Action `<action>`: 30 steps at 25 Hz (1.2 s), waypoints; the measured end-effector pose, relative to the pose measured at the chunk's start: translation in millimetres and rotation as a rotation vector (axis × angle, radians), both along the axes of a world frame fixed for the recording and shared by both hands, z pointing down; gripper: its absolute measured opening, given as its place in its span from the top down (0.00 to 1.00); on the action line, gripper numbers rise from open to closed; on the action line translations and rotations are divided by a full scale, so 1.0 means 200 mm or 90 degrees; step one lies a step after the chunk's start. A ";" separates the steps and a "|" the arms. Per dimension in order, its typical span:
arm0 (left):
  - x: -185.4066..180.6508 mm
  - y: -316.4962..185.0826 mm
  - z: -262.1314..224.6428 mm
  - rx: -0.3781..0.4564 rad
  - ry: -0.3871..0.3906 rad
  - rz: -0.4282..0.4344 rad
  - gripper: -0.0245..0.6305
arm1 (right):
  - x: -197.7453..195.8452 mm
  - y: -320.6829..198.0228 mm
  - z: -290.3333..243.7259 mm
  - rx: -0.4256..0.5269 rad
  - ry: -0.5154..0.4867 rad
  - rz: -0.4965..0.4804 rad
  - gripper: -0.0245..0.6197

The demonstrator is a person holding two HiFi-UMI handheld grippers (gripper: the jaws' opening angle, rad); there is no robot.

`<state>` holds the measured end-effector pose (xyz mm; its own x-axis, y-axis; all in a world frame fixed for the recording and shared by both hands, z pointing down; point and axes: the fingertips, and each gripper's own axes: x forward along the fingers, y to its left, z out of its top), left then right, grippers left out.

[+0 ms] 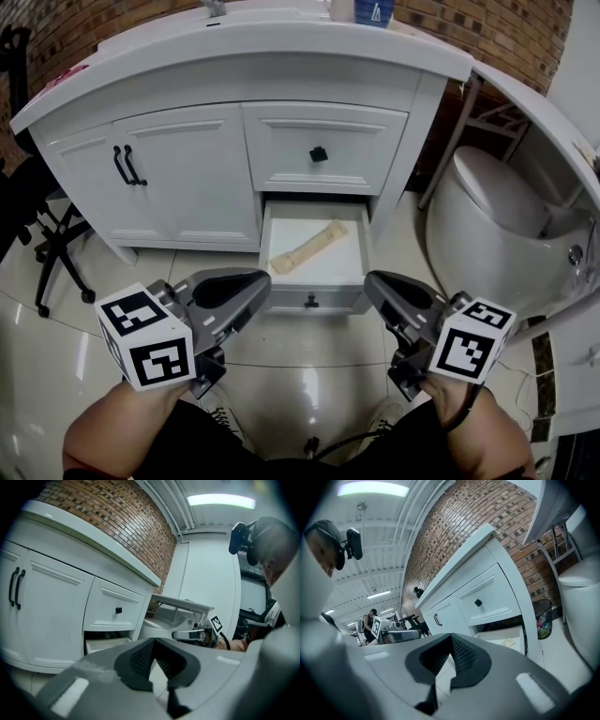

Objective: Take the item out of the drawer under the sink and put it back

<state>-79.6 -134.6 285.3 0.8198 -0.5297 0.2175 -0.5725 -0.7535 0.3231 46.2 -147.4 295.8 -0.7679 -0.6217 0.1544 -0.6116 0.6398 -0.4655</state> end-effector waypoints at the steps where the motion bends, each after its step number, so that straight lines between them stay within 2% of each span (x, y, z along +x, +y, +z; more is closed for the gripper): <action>1: -0.01 0.01 -0.01 0.002 0.001 -0.001 0.95 | 0.00 0.01 -0.01 0.001 -0.003 -0.001 0.95; 6: 0.00 0.10 -0.03 0.005 -0.010 0.013 0.95 | 0.00 0.11 -0.06 0.001 -0.023 -0.001 0.95; 10: -0.01 0.18 -0.05 0.015 -0.019 0.017 0.95 | 0.00 0.21 -0.10 0.034 0.011 -0.006 0.95; 14: -0.05 0.23 -0.10 0.029 -0.012 -0.003 0.95 | 0.00 0.29 -0.13 0.059 0.040 0.000 0.95; 21: -0.05 0.36 -0.11 0.036 -0.020 0.001 0.95 | 0.01 0.45 -0.17 0.056 0.043 0.011 0.95; 26: -0.07 0.40 -0.16 0.051 -0.004 -0.005 0.95 | -0.03 0.54 -0.17 0.058 0.057 0.014 0.95; 30: -0.06 0.43 -0.15 0.053 -0.015 0.007 0.95 | -0.02 0.59 -0.16 0.055 0.063 0.024 0.95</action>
<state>-91.4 -49.3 255.0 0.8207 -0.5379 0.1927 -0.5710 -0.7833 0.2457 43.0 -30.0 264.6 -0.7271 -0.6642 0.1737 -0.6766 0.6501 -0.3458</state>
